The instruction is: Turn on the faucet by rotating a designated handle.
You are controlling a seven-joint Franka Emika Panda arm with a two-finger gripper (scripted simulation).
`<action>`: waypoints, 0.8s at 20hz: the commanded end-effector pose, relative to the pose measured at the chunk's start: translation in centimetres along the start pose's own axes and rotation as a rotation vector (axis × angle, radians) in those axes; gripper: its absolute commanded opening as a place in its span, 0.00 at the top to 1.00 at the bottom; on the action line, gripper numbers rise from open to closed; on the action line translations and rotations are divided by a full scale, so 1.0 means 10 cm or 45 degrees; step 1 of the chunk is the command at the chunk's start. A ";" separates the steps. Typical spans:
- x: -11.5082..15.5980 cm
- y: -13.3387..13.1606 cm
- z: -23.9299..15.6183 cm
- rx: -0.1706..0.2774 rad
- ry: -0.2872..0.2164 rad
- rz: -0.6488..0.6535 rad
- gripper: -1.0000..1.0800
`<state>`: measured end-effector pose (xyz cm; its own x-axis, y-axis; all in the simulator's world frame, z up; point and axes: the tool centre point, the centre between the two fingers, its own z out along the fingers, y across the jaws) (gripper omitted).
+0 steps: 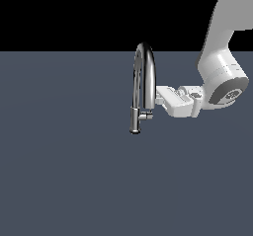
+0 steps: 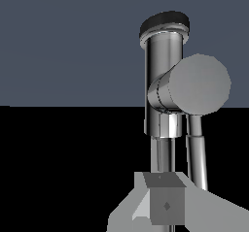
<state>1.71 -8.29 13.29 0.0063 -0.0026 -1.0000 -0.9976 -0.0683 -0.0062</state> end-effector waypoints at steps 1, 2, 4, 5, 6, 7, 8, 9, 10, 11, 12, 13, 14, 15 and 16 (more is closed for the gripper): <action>-0.03 0.08 0.00 -0.004 -0.004 0.002 1.00; -0.04 0.11 0.00 -0.004 -0.004 0.002 1.00; -0.05 0.16 0.00 -0.004 -0.004 0.002 1.00; -0.06 0.19 0.00 -0.004 -0.004 0.002 1.00; -0.06 0.22 0.00 -0.004 -0.004 0.002 1.00; -0.06 0.22 0.00 -0.004 -0.004 0.002 1.00; -0.04 0.16 0.06 -0.008 -0.004 -0.002 1.00; -0.02 0.19 0.05 -0.008 -0.004 -0.002 1.00; -0.01 0.23 0.05 -0.008 -0.004 -0.001 1.00; 0.01 0.26 0.05 -0.008 -0.004 -0.001 1.00; 0.02 0.30 0.04 -0.007 -0.004 -0.001 1.00; 0.04 0.34 0.04 -0.007 -0.004 -0.001 1.00; 0.05 0.37 0.03 -0.007 -0.004 0.000 1.00; 0.07 0.41 0.03 -0.007 -0.004 0.000 1.00; 0.09 0.45 0.03 -0.006 -0.004 0.000 1.00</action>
<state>-1.46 -7.83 13.16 0.0254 -0.0034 -0.9997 -0.9969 -0.0745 -0.0251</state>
